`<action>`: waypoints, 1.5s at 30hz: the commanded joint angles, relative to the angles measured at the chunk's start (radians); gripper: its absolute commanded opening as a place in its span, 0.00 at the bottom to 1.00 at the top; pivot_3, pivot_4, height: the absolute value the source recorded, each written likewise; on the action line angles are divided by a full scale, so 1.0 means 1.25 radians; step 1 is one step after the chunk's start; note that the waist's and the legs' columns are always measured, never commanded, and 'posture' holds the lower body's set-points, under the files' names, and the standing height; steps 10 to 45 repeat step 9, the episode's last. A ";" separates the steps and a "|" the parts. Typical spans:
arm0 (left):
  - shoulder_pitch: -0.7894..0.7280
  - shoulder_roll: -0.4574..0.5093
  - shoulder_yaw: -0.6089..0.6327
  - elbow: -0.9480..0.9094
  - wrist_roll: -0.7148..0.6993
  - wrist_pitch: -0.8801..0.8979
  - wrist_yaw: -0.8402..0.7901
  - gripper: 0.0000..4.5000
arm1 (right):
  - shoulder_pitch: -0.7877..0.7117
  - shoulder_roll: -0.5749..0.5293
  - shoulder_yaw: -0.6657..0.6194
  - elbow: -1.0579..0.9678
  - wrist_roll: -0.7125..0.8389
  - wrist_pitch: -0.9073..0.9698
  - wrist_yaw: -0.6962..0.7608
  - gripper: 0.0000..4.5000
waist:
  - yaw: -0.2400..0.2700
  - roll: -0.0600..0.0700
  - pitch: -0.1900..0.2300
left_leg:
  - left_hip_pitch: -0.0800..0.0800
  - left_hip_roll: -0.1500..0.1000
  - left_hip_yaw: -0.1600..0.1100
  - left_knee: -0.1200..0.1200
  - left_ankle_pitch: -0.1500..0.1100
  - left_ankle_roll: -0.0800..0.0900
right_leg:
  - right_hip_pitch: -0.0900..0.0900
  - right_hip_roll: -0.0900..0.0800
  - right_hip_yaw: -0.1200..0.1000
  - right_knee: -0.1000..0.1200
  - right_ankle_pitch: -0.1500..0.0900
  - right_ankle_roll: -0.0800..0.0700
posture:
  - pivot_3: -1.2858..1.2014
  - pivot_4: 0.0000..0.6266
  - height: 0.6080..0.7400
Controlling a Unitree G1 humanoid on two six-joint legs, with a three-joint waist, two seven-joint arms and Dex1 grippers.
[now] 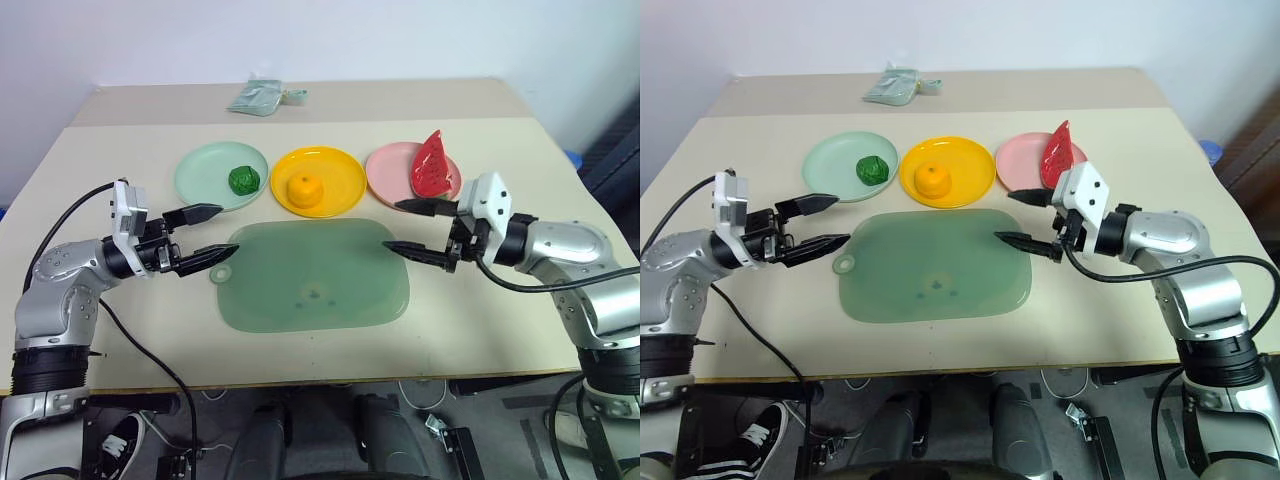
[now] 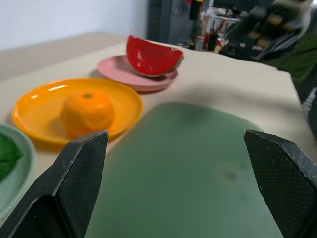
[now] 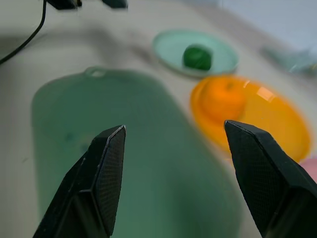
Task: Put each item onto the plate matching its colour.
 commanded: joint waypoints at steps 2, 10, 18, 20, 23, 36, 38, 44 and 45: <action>0.003 -0.006 0.004 -0.029 -0.010 -0.009 0.009 1.00 | -0.002 -0.026 -0.058 -0.071 0.071 0.032 0.026 0.71 | 0.005 0.000 0.000 | 0.000 0.000 0.000 0.000 0.000 0.000 | 0.000 0.000 0.000 0.000 0.000 0.000 | 0.52 0.24 1.00; -0.023 -0.039 -0.006 0.005 0.001 -0.037 0.021 1.00 | 0.008 -0.054 -0.065 -0.074 0.042 0.048 0.011 0.71 | 0.018 0.000 0.000 | 0.000 0.000 0.000 0.001 0.000 0.000 | 0.000 0.000 0.000 0.000 0.000 0.000 | 0.52 0.24 1.00; -0.023 -0.039 -0.006 0.005 0.001 -0.037 0.021 1.00 | 0.008 -0.054 -0.065 -0.074 0.042 0.048 0.011 0.71 | 0.018 0.000 0.000 | 0.000 0.000 0.000 0.001 0.000 0.000 | 0.000 0.000 0.000 0.000 0.000 0.000 | 0.52 0.24 1.00; -0.023 -0.039 -0.006 0.005 0.001 -0.037 0.021 1.00 | 0.008 -0.054 -0.065 -0.074 0.042 0.048 0.011 0.71 | 0.018 0.000 0.000 | 0.000 0.000 0.000 0.001 0.000 0.000 | 0.000 0.000 0.000 0.000 0.000 0.000 | 0.52 0.24 1.00; -0.023 -0.039 -0.006 0.005 0.001 -0.037 0.021 1.00 | 0.008 -0.054 -0.065 -0.074 0.042 0.048 0.011 0.71 | 0.018 0.000 0.000 | 0.000 0.000 0.000 0.001 0.000 0.000 | 0.000 0.000 0.000 0.000 0.000 0.000 | 0.52 0.24 1.00; -0.023 -0.039 -0.006 0.005 0.001 -0.037 0.021 1.00 | 0.008 -0.054 -0.065 -0.074 0.042 0.048 0.011 0.71 | 0.018 0.000 0.000 | 0.000 0.000 0.000 0.001 0.000 0.000 | 0.000 0.000 0.000 0.000 0.000 0.000 | 0.52 0.24 1.00; -0.023 -0.039 -0.006 0.005 0.001 -0.037 0.021 1.00 | 0.008 -0.054 -0.065 -0.074 0.042 0.048 0.011 0.71 | 0.018 0.000 0.000 | 0.000 0.000 0.000 0.001 0.000 0.000 | 0.000 0.000 0.000 0.000 0.000 0.000 | 0.52 0.24 1.00; -0.023 -0.039 -0.006 0.005 0.001 -0.037 0.021 1.00 | 0.008 -0.054 -0.065 -0.074 0.042 0.048 0.011 0.71 | 0.018 0.000 0.000 | 0.000 0.000 0.000 0.001 0.000 0.000 | 0.000 0.000 0.000 0.000 0.000 0.000 | 0.52 0.24 1.00; -0.023 -0.039 -0.006 0.005 0.001 -0.037 0.021 1.00 | 0.008 -0.054 -0.065 -0.074 0.042 0.048 0.011 0.71 | 0.018 0.000 0.000 | 0.000 0.000 0.000 0.001 0.000 0.000 | 0.000 0.000 0.000 0.000 0.000 0.000 | 0.52 0.24 1.00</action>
